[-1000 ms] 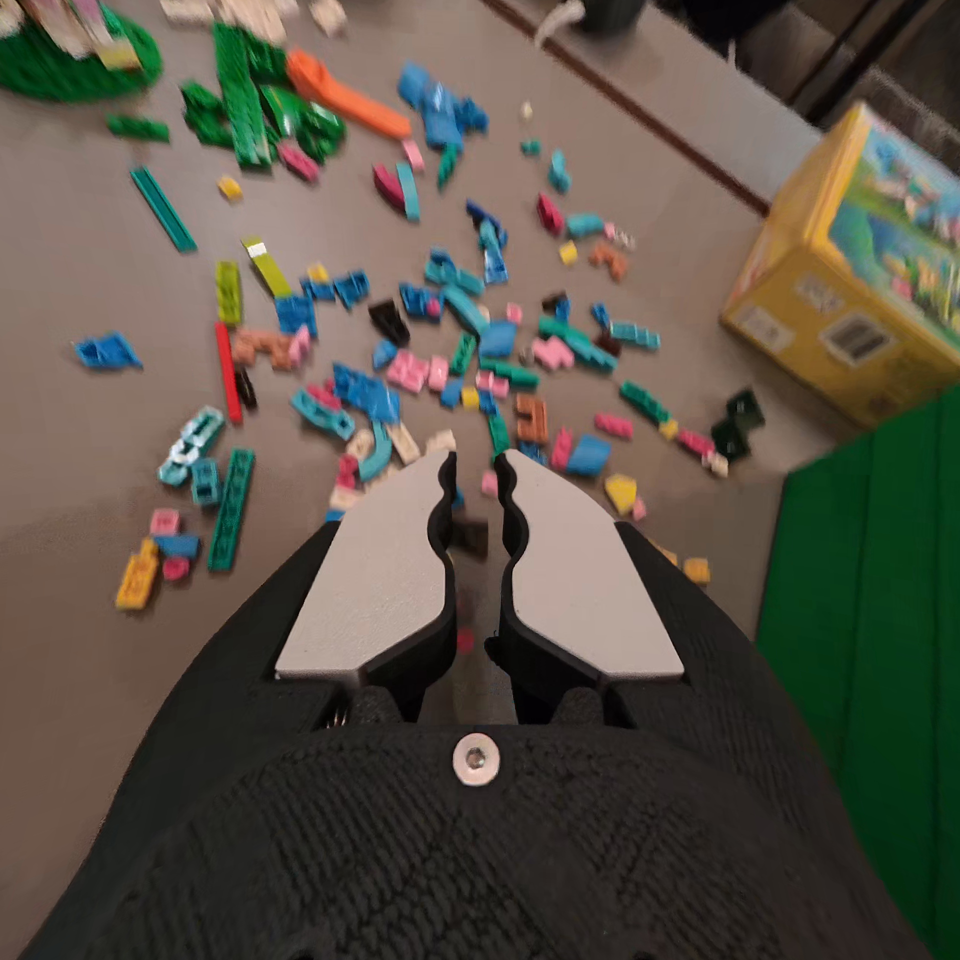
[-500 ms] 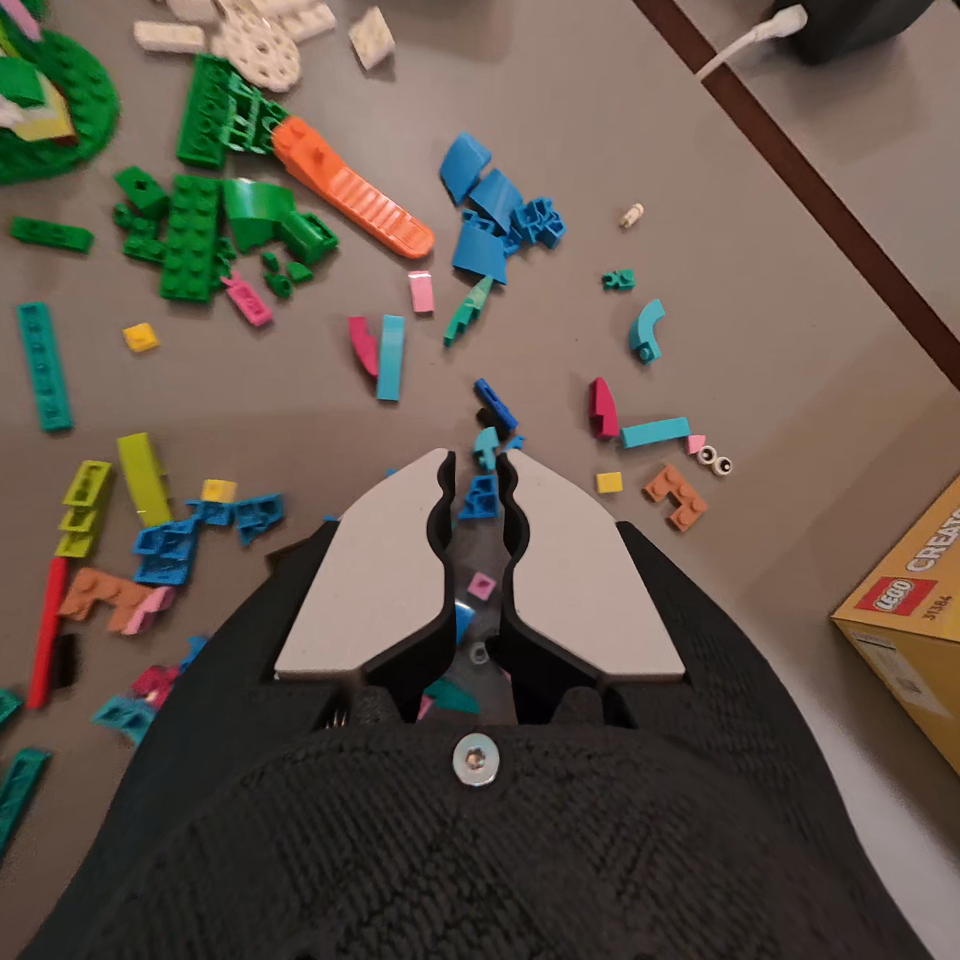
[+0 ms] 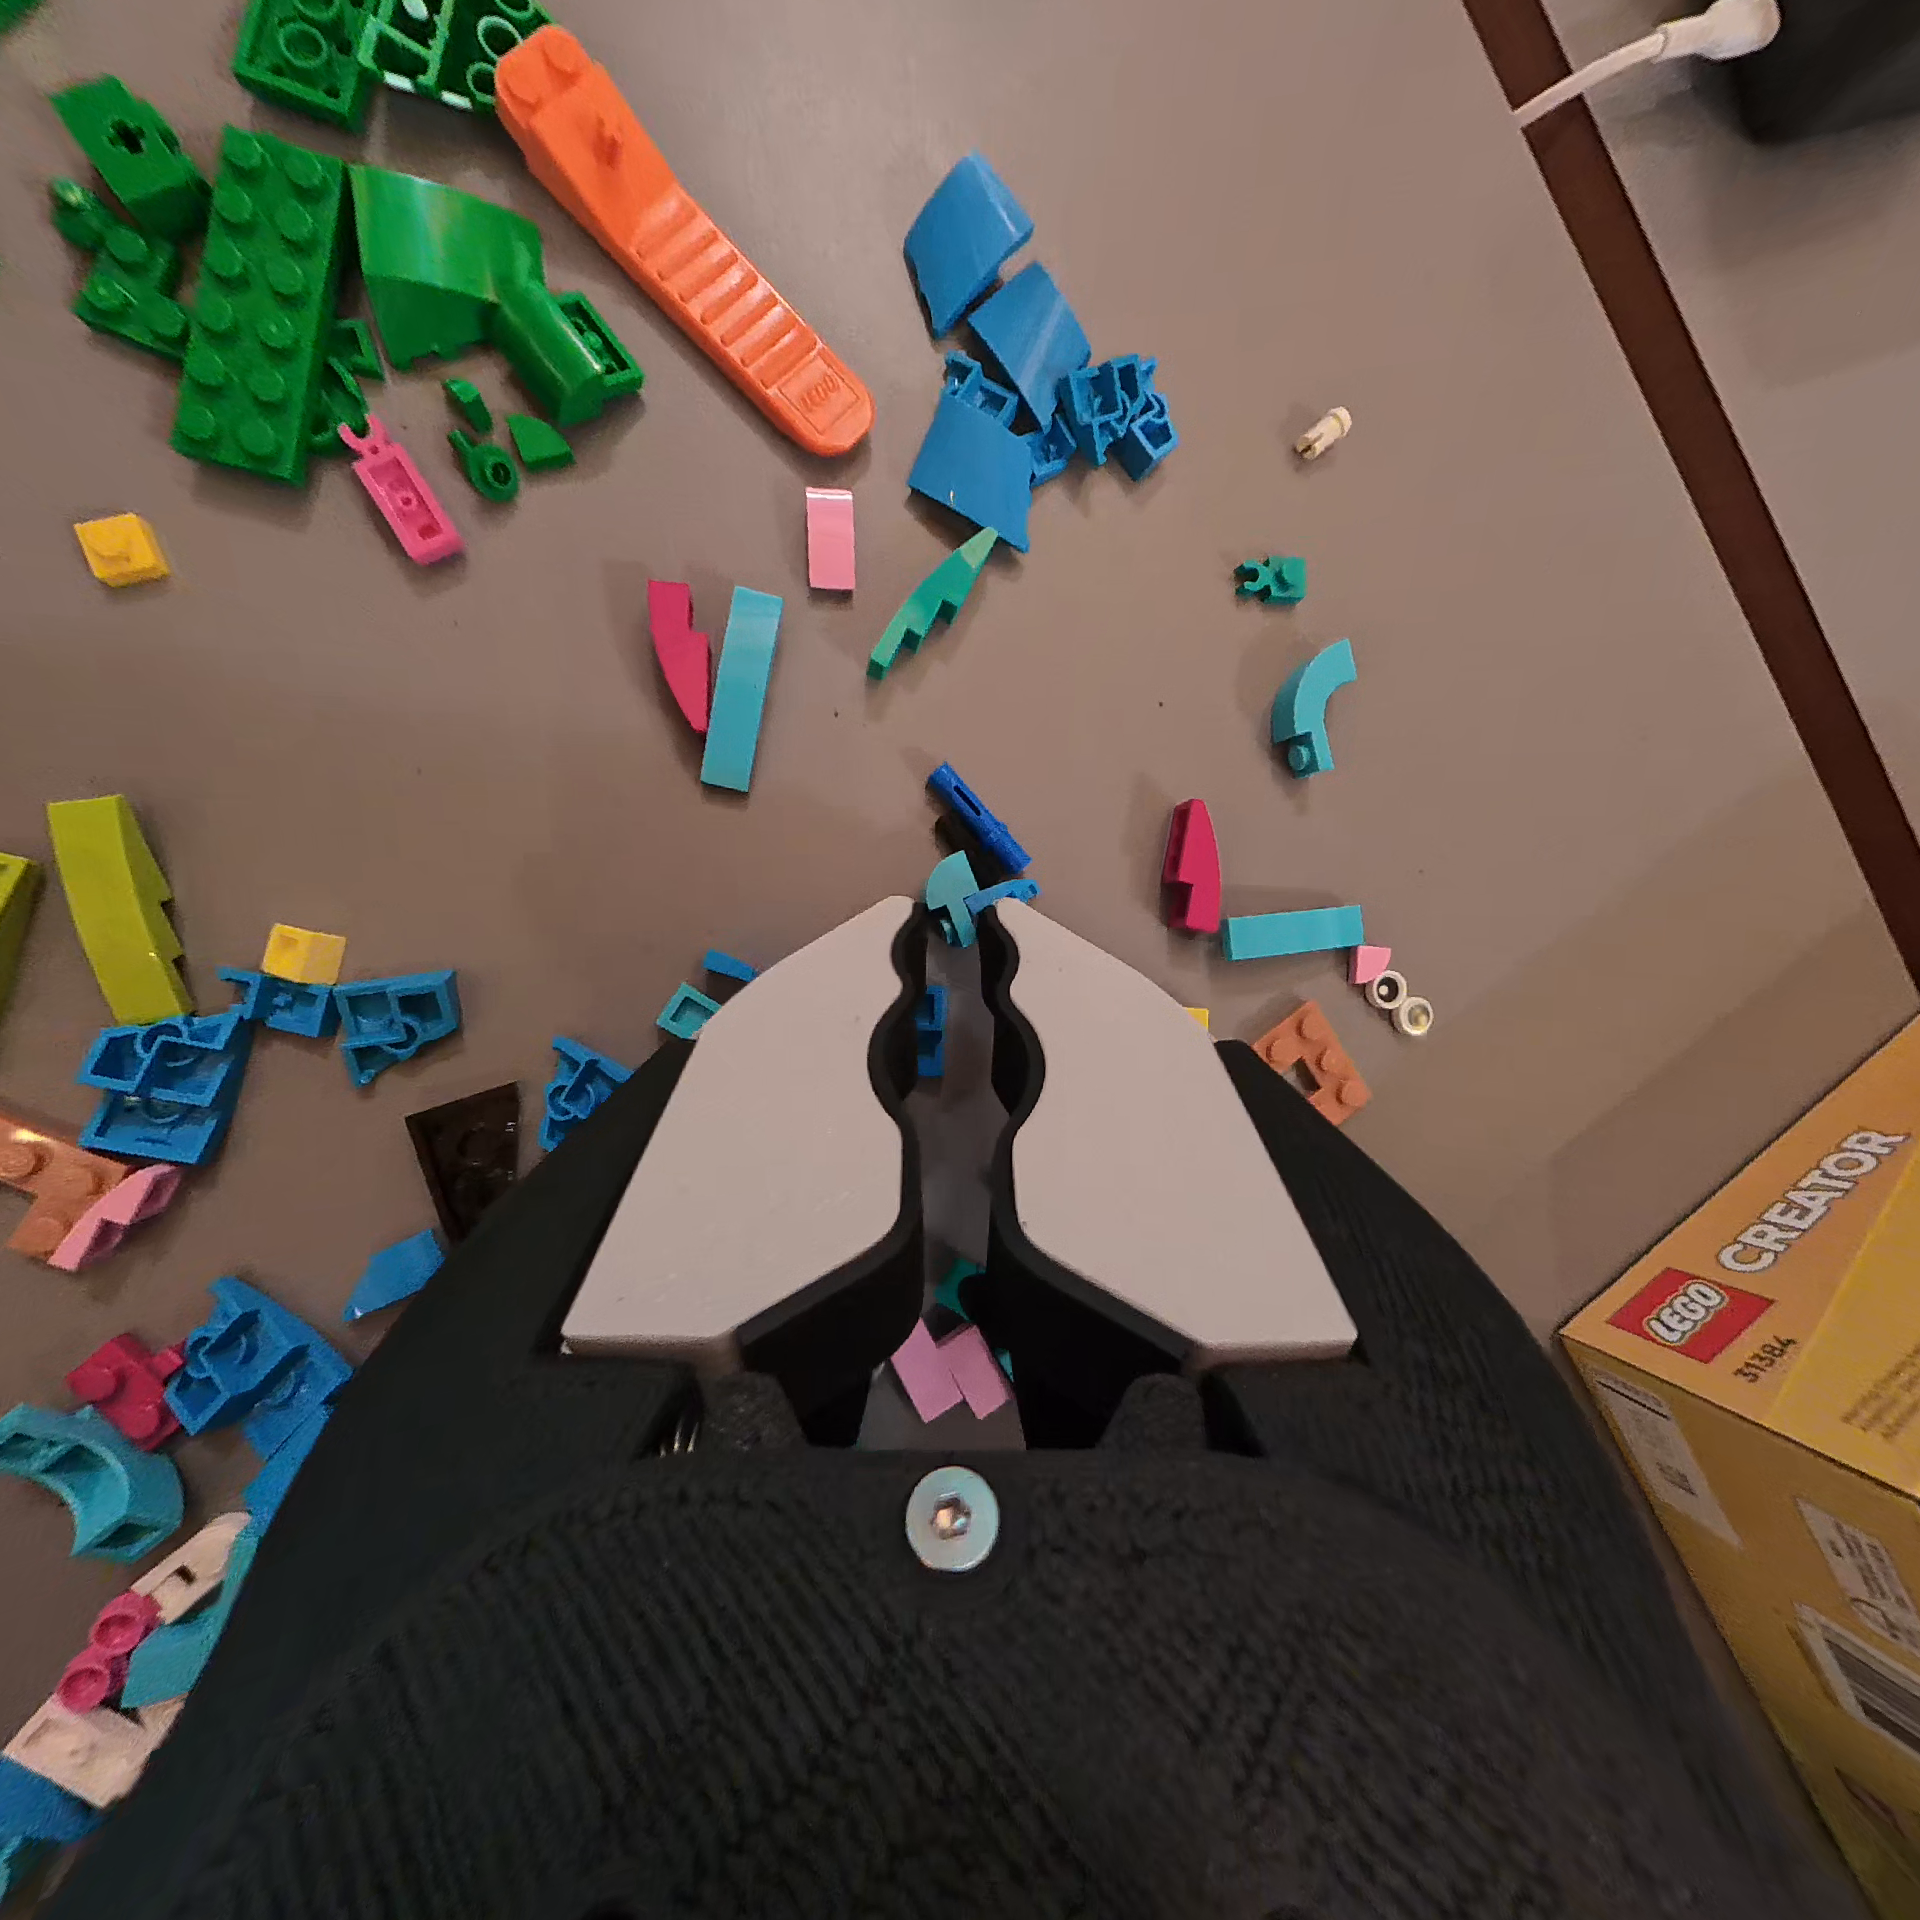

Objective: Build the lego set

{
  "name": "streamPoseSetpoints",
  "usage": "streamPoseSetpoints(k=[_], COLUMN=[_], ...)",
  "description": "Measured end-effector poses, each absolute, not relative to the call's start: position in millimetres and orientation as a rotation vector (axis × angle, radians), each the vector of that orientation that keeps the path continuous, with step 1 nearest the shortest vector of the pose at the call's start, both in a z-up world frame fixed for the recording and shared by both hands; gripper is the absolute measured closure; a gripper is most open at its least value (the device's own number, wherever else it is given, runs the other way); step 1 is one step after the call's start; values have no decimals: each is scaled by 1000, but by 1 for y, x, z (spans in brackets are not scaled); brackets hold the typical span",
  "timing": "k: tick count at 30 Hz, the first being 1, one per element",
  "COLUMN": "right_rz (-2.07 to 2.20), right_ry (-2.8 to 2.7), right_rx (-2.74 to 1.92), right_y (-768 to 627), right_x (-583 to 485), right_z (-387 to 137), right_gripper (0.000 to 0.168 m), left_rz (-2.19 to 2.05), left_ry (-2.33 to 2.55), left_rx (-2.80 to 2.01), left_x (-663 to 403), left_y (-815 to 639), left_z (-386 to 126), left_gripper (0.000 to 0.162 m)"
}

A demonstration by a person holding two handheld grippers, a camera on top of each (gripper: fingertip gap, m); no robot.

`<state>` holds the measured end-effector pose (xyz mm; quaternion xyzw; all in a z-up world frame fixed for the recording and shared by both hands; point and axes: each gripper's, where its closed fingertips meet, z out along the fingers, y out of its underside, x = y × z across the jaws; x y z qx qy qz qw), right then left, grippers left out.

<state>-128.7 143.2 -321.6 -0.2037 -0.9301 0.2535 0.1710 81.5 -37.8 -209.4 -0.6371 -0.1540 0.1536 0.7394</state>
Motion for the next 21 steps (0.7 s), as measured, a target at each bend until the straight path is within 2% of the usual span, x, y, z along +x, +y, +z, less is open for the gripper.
streamPoseSetpoints(k=[12,17,21], right_rz=[826,1100,1052], right_ry=[-2623,-2792,-2912], right_rx=[-387,-108,150], right_y=[126,73,38], right_x=[-100,-29,30], right_z=[-299,-284,-294], right_gripper=[160,160,161], left_rz=[330,340,343], left_ry=[-346,-342,-347], left_rx=[-1392,-1393,-1388], left_x=[80,81,80], left_y=[-38,-38,-39], left_z=[-209,-209,-208], left_gripper=[154,154,154])
